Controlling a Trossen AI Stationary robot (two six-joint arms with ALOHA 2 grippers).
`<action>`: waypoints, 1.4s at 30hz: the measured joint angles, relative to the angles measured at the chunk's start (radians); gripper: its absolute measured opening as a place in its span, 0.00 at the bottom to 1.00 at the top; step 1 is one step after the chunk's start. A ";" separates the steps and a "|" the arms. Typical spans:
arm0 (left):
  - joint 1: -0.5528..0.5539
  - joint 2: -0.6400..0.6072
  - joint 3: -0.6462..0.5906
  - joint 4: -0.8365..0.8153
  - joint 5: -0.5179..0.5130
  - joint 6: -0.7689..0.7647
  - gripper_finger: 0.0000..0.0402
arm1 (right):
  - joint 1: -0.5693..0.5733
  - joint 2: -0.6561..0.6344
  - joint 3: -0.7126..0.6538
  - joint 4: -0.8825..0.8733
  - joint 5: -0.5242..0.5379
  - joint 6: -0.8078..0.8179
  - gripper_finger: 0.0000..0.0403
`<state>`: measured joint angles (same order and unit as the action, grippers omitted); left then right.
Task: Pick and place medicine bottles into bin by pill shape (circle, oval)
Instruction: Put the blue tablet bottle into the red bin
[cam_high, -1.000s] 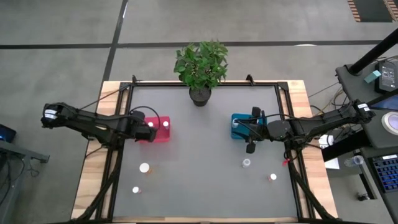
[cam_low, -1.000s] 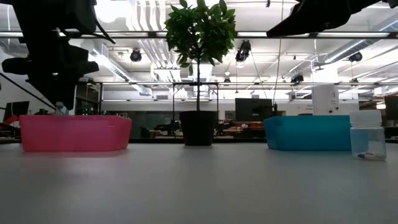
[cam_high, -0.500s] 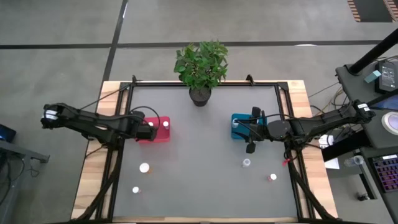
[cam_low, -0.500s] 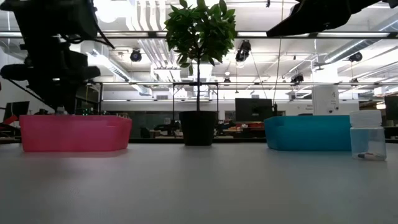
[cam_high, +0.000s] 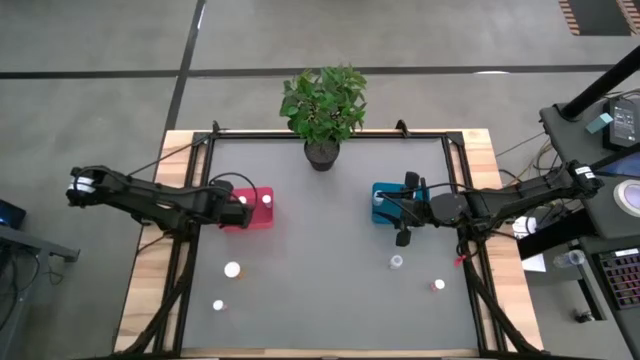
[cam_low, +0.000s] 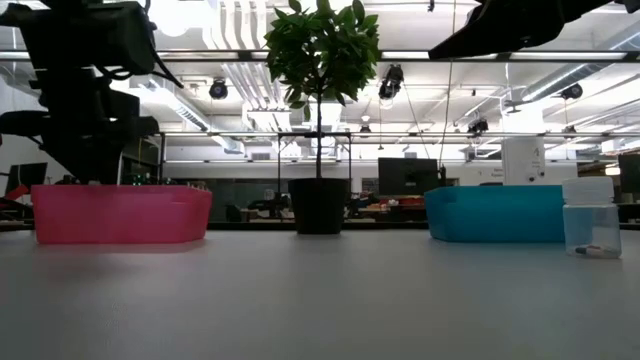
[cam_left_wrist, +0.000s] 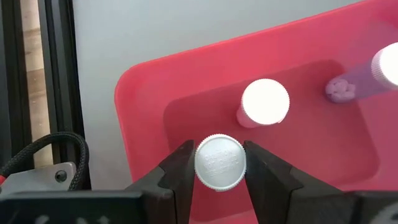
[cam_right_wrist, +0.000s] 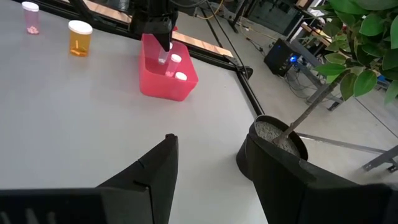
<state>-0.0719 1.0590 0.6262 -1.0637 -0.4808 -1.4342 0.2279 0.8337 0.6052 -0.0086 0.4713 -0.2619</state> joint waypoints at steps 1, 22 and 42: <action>0.000 0.002 0.000 0.000 0.000 0.000 0.26 | 0.000 0.000 0.000 0.000 0.000 0.000 0.44; 0.000 0.028 0.000 0.009 0.001 -0.027 0.26 | 0.000 0.000 0.000 0.000 0.000 0.000 0.44; 0.000 0.034 -0.002 0.010 0.004 -0.049 0.27 | 0.000 0.000 0.000 0.000 0.000 0.000 0.44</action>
<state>-0.0719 1.0931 0.6246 -1.0542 -0.4770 -1.4836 0.2280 0.8337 0.6052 -0.0090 0.4713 -0.2619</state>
